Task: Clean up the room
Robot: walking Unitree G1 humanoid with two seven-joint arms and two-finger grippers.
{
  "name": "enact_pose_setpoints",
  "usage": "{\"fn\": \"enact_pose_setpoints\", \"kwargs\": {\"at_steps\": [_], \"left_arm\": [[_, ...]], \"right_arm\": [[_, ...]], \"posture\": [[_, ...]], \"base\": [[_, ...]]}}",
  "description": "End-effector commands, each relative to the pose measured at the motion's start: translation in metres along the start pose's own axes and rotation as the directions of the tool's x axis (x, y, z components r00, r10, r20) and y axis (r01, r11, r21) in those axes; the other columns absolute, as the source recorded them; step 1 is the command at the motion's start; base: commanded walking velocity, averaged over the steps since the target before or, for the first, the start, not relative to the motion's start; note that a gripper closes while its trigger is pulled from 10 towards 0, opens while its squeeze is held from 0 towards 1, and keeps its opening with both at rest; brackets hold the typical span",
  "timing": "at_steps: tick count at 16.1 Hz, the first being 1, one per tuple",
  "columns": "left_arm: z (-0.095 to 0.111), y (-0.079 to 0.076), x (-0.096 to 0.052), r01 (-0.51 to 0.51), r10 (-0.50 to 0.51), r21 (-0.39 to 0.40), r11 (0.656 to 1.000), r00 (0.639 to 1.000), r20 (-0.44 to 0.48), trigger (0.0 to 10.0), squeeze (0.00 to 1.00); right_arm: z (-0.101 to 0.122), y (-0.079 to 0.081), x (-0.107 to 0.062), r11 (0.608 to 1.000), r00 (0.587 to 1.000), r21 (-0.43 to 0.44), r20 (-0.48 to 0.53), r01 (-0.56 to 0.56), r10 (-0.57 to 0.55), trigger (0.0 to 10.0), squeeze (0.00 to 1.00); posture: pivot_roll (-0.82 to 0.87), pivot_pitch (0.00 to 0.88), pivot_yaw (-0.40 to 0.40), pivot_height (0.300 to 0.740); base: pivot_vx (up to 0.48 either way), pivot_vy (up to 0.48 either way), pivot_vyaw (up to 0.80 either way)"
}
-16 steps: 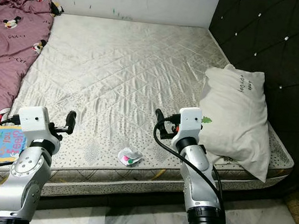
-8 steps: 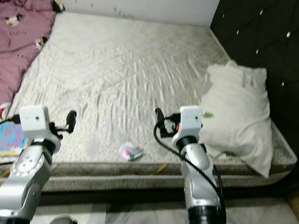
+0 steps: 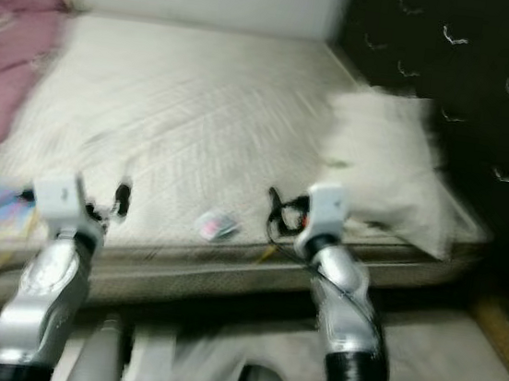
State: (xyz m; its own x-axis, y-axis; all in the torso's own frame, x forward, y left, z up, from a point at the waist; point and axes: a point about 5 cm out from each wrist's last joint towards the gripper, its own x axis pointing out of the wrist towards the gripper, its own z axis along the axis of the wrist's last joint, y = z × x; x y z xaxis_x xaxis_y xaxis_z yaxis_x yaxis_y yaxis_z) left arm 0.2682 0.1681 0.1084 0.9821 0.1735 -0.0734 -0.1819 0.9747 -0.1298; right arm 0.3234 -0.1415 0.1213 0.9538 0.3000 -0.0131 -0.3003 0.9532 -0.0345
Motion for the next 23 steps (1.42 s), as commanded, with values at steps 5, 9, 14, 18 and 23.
{"fn": "enact_pose_setpoints", "kwargs": {"at_steps": [5, 9, 14, 18, 23], "left_arm": [[-0.002, 0.011, -0.001, -0.090, 0.091, 0.058, 0.994, 0.996, -0.015, 10.0, 0.00], [-0.003, 0.019, -0.005, -0.101, 0.102, 0.066, 0.993, 0.995, -0.014, 10.0, 0.00], [-0.008, 0.019, -0.008, -0.095, 0.099, 0.082, 0.992, 0.994, -0.037, 10.0, 0.00], [-0.011, 0.022, -0.011, -0.100, 0.104, 0.080, 0.992, 0.993, -0.050, 10.0, 0.00], [-0.010, 0.022, -0.008, -0.060, 0.064, 0.077, 0.995, 0.997, -0.048, 10.0, 0.00]], "right_arm": [[-0.005, 0.008, -0.002, 0.999, 0.999, -0.025, -0.003, -0.036, 0.036, 10.0, 0.00], [-0.009, 0.018, -0.002, 0.997, 0.997, -0.005, -0.017, -0.077, 0.077, 10.0, 0.00], [-0.016, 0.026, -0.009, 0.995, 0.994, 0.009, -0.045, -0.102, 0.103, 10.0, 0.00], [-0.019, 0.031, -0.010, 0.992, 0.990, 0.012, -0.056, -0.128, 0.128, 10.0, 0.00], [-0.019, 0.032, -0.009, 0.993, 0.992, 0.037, -0.058, -0.113, 0.115, 10.0, 0.00]], "posture": [[-0.01, 0.013, -0.054, 0.636], [0.01, 0.041, -0.051, 0.636], [0.01, 0.066, -0.054, 0.601], [0.02, 0.086, -0.053, 0.556], [0.01, 0.083, -0.042, 0.556]], "base": [[0.000, 0.000, 0.00], [0.000, 0.000, 0.00], [0.000, 0.000, 0.00], [0.000, 0.000, 0.00], [0.000, 0.000, 0.00]]}}
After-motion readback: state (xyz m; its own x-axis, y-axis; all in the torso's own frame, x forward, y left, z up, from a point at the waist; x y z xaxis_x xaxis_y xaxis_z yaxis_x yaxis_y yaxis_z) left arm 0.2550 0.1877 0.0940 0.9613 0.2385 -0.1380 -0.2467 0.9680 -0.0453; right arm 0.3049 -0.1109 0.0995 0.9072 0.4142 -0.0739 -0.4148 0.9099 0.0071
